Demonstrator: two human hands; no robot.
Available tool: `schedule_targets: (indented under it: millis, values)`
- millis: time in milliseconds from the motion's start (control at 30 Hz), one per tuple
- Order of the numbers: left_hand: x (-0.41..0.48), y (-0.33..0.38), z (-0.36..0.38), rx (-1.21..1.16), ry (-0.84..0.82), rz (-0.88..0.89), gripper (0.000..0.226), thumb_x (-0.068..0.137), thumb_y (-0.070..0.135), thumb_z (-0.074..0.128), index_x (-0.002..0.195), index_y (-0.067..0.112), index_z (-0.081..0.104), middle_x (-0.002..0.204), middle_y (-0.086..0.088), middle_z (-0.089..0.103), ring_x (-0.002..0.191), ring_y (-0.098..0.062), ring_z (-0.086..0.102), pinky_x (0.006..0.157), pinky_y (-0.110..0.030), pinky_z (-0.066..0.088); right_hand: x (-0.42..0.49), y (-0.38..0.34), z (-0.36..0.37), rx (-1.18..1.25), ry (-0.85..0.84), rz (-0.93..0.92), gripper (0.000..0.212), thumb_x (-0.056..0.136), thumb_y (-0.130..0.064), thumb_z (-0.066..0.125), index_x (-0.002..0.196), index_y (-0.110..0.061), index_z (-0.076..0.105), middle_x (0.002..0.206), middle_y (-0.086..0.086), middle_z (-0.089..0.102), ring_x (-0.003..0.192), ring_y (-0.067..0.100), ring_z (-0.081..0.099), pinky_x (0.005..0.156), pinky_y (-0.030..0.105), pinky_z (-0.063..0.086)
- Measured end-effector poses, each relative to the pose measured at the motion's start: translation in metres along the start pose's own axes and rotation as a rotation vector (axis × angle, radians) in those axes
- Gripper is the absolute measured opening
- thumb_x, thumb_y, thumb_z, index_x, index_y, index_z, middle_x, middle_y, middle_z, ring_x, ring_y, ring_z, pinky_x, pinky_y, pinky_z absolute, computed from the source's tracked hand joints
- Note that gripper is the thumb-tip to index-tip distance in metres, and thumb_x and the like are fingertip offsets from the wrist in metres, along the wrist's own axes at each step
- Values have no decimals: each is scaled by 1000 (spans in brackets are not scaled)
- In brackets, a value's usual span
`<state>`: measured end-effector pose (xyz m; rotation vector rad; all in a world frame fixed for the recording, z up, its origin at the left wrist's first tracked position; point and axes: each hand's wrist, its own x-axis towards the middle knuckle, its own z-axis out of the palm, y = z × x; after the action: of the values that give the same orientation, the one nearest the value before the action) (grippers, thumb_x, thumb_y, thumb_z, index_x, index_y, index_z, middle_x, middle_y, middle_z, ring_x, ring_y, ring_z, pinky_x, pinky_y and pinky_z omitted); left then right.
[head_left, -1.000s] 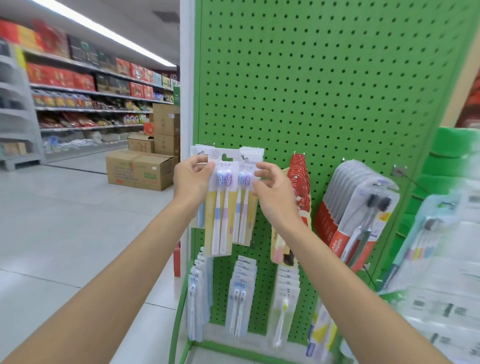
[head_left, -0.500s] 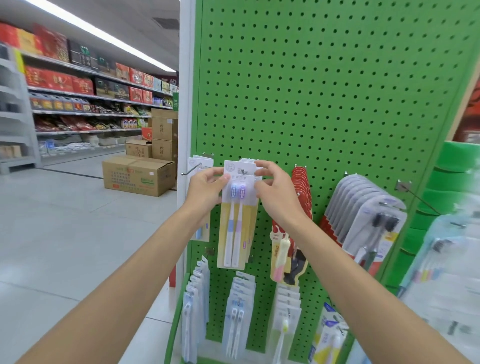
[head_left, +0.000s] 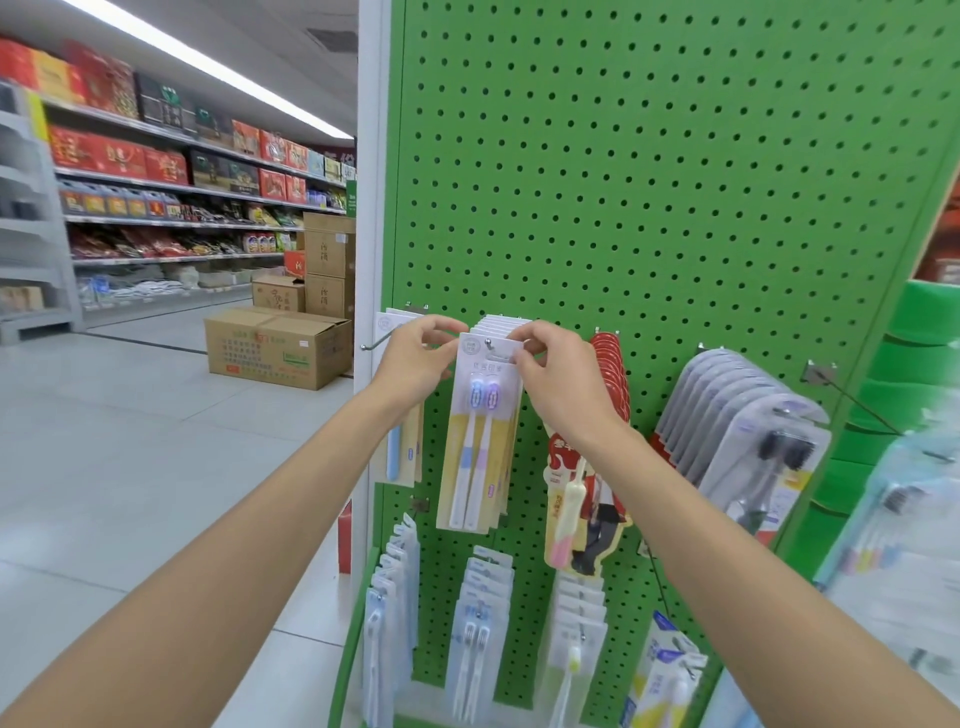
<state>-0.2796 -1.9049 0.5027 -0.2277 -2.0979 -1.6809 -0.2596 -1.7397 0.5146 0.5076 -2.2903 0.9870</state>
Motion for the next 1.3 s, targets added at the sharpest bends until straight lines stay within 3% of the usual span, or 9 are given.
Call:
schedule_targets:
  millis: [133,400,633,767,933,1000,1067,1167,1300]
  values:
    - [9,2,0,-14,-43,-8,9,92,11,65,89,18,62,94,-4,69,78,-14,60,65,-21,47,3,0,1,-15,-22,-13,19,98,-15,53,112,-14,67,94,-3,64,68,5,55,59,20,45]
    - [7,2,4,-162,-18,6,11,92,4,64,90,15,66,89,-2,67,79,-15,65,63,-24,56,4,-1,3,-16,-29,-30,17,98,-13,52,104,-12,68,87,-7,61,69,-1,51,57,15,41]
    - [5,0,6,-221,98,-37,11,98,12,57,92,19,63,101,-5,67,99,-23,65,91,-42,56,1,-2,5,-7,-14,-18,17,100,-11,49,101,-10,65,78,-14,55,63,4,49,57,15,41]
    - [-4,-9,-1,-202,219,-36,9,98,12,55,95,18,61,105,-6,69,101,-24,66,95,-44,53,1,-1,7,-3,-10,-20,17,100,-11,48,101,-11,64,78,-14,54,58,4,46,53,12,39]
    - [-27,-25,-6,-93,323,3,8,98,11,56,96,15,61,93,3,64,88,-10,59,76,-17,47,0,0,13,-1,11,2,18,101,-10,46,102,-8,64,80,-9,57,54,3,43,48,11,36]
    - [-36,-32,-6,-62,320,-3,9,97,9,57,93,15,62,87,7,62,82,-6,57,73,-15,45,0,-2,14,-6,27,21,20,100,-9,46,107,-7,65,87,-4,61,57,2,44,50,11,36]
    - [-44,-36,-7,-35,338,-26,9,97,10,57,93,17,62,86,8,62,81,-5,57,73,-16,45,-3,-5,15,1,41,48,25,100,-9,46,119,-7,62,107,2,64,67,6,52,65,14,45]
    - [-57,-40,-9,-3,425,-59,8,98,11,55,96,14,62,84,10,59,76,0,54,67,-11,41,-16,-12,19,61,76,81,46,98,-7,48,144,-14,42,138,6,45,100,18,60,92,34,51]
    - [-82,-48,-12,-30,539,-106,8,99,12,53,99,13,61,79,12,57,71,3,52,62,-10,39,-51,-18,27,156,132,45,43,94,-2,47,134,-16,44,123,2,46,87,15,56,74,29,45]
